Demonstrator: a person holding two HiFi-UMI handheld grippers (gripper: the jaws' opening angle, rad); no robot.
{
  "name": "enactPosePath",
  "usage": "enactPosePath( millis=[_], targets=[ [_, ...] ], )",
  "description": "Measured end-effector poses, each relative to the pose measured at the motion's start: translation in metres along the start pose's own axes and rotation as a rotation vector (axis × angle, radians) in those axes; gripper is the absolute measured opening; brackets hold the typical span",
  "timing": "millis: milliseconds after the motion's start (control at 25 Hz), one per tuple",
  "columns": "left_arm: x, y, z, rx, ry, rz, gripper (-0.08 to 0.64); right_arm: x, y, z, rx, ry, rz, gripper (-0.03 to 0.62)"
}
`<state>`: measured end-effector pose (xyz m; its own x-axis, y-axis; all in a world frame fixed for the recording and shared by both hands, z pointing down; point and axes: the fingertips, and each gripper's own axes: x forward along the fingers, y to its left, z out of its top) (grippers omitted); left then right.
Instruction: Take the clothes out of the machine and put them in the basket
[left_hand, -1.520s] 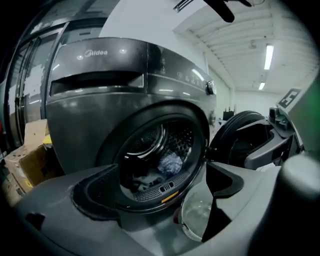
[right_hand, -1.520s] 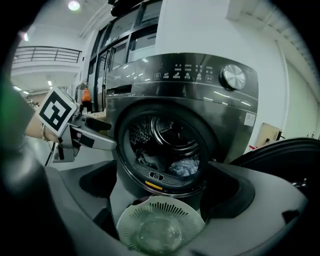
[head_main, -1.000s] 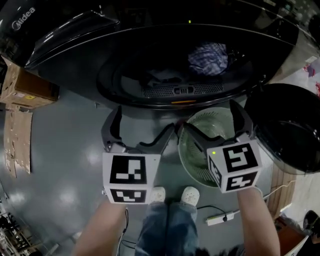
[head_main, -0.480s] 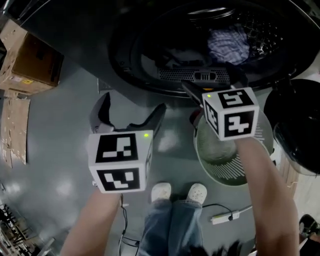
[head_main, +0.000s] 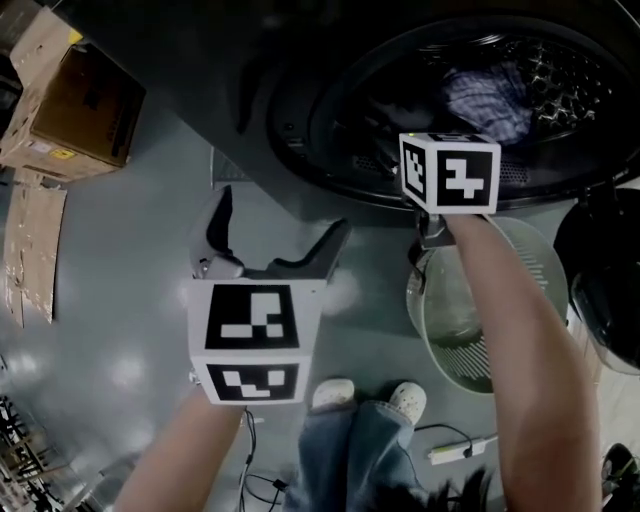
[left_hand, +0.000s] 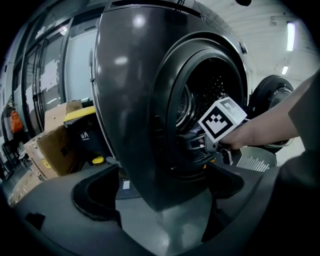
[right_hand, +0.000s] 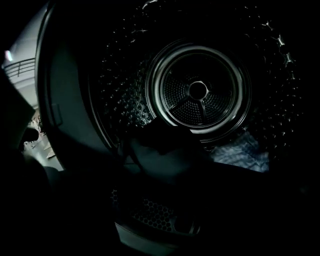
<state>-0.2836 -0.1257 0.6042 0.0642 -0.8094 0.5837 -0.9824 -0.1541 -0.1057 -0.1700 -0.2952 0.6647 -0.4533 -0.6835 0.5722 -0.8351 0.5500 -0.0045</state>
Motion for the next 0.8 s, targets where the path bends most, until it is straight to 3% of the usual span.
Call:
enactPosePath(
  millis=[200, 240, 280, 320, 440, 640, 800],
  targets=[
    [0.016, -0.002, -0.002, -0.01, 0.012, 0.005, 0.545, 0.023, -0.008, -0.009, 0.032, 0.052, -0.024, 0.545],
    [0.018, -0.001, -0.002, -0.012, 0.016, 0.006, 0.545, 0.025, -0.011, -0.012, 0.042, 0.071, -0.039, 0.498],
    [0.02, 0.0, -0.002, -0.015, 0.019, 0.007, 0.545, 0.024, -0.014, -0.014, 0.048, 0.093, -0.056, 0.294],
    [0.021, 0.001, -0.001, -0.019, 0.022, 0.008, 0.545, 0.022, -0.018, -0.014, 0.05, 0.106, -0.068, 0.131],
    [0.02, -0.002, 0.001, -0.029, 0.033, 0.005, 0.545, 0.007, -0.021, -0.008, 0.035, 0.065, -0.052, 0.095],
    [0.013, -0.017, 0.006, -0.028, 0.065, -0.009, 0.545, -0.034, -0.021, 0.003, -0.005, -0.014, -0.019, 0.091],
    [0.004, -0.033, 0.014, -0.021, 0.09, -0.017, 0.545, -0.068, -0.022, 0.007, -0.034, -0.019, -0.006, 0.091]
  ],
)
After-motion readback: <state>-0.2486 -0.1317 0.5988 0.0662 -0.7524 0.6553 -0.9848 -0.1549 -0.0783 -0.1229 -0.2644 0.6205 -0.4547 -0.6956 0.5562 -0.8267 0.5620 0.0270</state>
